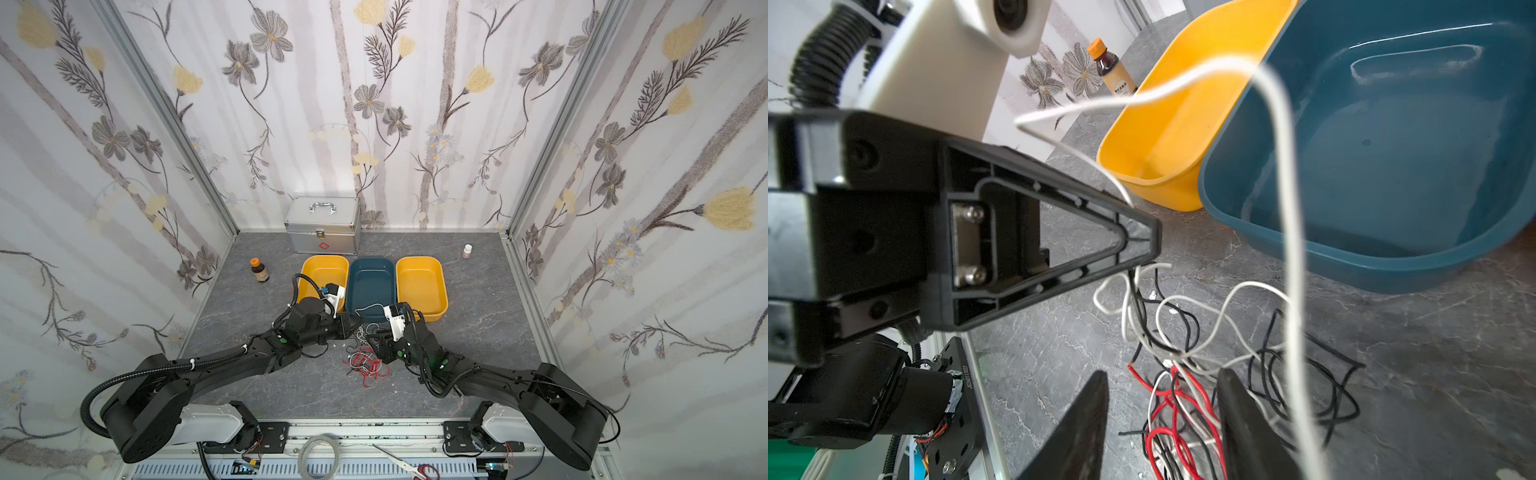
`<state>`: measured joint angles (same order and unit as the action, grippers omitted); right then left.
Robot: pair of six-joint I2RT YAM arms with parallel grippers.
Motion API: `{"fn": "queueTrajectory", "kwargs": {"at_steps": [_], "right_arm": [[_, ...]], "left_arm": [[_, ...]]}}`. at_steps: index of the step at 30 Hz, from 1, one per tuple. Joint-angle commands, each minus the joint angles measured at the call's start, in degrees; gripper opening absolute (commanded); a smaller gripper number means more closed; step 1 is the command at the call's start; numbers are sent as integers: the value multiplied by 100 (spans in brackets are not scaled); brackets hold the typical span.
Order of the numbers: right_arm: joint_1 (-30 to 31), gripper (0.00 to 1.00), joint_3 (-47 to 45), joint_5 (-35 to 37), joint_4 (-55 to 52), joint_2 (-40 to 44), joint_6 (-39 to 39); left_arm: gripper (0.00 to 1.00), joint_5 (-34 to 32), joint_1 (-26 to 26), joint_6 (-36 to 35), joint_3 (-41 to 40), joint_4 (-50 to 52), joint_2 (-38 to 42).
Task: Untangle and sort cables by color
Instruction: Untie the cable.
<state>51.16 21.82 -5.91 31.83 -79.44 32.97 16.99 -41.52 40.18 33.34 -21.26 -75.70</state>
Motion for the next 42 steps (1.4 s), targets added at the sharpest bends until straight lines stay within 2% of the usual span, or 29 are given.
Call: {"fn": "queueTrajectory", "kwargs": {"at_steps": [1, 8, 13, 18, 23, 35, 42], "right_arm": [[-18, 45, -16, -94, 265, 28, -55], [79, 45, 414, -160, 418, -591, -374], [141, 40, 738, -259, 571, -1049, -428], [157, 18, 723, -239, 545, -1096, -410], [163, 11, 574, -230, 283, -1023, -388], [162, 11, 270, -233, -156, -734, -369], [167, 15, 166, -137, -432, -661, -348]], "left_arm": [[0, 53, 21, -72, -42, -213, 99], [0, 207, 29, 32, 58, -212, 173], [0, 213, 27, 126, 34, -232, 259], [0, 181, 92, 221, 6, -227, 329], [0, 98, 243, 397, 1, -240, 589], [0, -22, 455, 576, -95, -196, 906], [0, 15, 605, 664, -65, -177, 1174]]}}
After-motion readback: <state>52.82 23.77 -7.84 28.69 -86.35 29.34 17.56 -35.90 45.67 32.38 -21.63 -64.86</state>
